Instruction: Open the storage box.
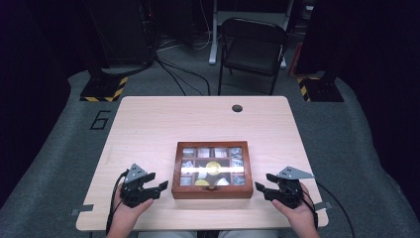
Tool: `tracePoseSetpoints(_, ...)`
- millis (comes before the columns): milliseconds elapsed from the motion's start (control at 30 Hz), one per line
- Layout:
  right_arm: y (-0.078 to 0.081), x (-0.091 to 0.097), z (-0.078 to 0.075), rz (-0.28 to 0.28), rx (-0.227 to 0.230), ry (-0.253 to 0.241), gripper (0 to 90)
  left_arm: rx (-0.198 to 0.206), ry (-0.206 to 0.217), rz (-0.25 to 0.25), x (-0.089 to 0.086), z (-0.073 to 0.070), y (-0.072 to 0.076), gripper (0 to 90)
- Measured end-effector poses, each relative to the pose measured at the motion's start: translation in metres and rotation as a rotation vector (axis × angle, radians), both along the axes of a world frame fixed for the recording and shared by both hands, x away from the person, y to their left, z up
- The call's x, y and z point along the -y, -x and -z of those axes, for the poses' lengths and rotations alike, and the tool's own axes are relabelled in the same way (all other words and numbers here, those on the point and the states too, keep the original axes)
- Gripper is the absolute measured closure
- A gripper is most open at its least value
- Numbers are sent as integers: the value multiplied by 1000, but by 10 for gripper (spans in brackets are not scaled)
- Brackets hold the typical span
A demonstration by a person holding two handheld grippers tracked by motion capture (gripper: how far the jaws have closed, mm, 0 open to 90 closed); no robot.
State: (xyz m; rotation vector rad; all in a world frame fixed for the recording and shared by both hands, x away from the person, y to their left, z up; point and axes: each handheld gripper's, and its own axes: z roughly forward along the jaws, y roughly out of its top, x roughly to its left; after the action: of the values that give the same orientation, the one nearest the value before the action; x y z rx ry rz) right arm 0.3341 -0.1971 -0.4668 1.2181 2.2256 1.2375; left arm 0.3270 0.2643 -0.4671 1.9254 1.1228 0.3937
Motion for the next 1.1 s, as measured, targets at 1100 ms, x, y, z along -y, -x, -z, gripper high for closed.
tracePoseSetpoints(1100,9,-34,19,-141,-27,148,527,-24,-47,125,31,15,16,476)
